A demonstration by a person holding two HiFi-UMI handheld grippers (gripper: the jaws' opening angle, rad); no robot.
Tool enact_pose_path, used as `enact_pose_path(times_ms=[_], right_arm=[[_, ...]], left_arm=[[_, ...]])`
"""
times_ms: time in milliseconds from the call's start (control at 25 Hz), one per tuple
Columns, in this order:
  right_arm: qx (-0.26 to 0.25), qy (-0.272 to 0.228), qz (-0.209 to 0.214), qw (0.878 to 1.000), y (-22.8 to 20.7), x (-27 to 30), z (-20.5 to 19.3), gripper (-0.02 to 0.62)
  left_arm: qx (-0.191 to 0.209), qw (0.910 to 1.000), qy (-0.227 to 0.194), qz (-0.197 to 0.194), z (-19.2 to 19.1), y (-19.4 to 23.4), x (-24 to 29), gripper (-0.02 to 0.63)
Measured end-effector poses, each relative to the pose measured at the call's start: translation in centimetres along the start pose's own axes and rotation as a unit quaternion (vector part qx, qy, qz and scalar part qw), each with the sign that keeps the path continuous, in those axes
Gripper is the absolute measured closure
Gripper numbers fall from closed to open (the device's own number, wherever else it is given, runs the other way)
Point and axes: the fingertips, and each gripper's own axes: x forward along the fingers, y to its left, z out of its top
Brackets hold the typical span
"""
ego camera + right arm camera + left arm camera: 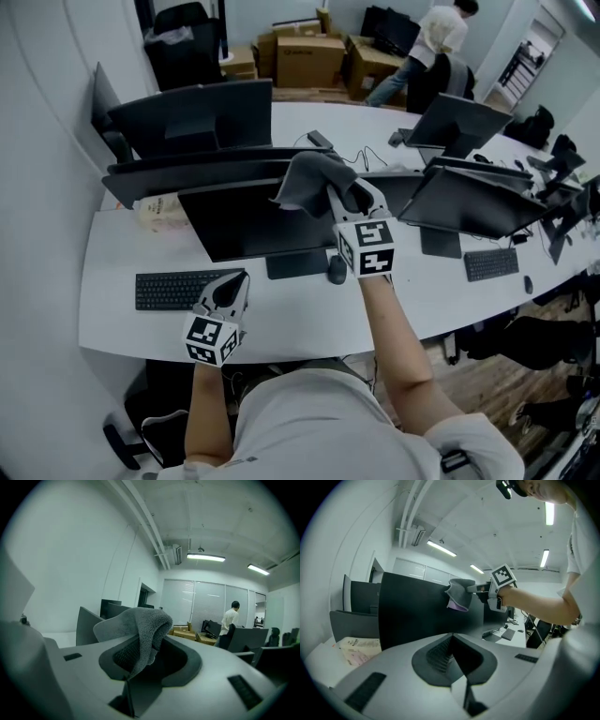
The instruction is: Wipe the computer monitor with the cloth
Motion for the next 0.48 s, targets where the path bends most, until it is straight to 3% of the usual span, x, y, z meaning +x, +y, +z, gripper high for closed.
enact_pose_path(times_ms=[480], right_arm=[[0.046, -0.008, -0.029, 0.998, -7.8, -2.3, -2.5, 0.465]], left_arm=[[0.02, 0.9992, 0.011, -0.033, 0.6, -4.6, 4.9, 0.604]])
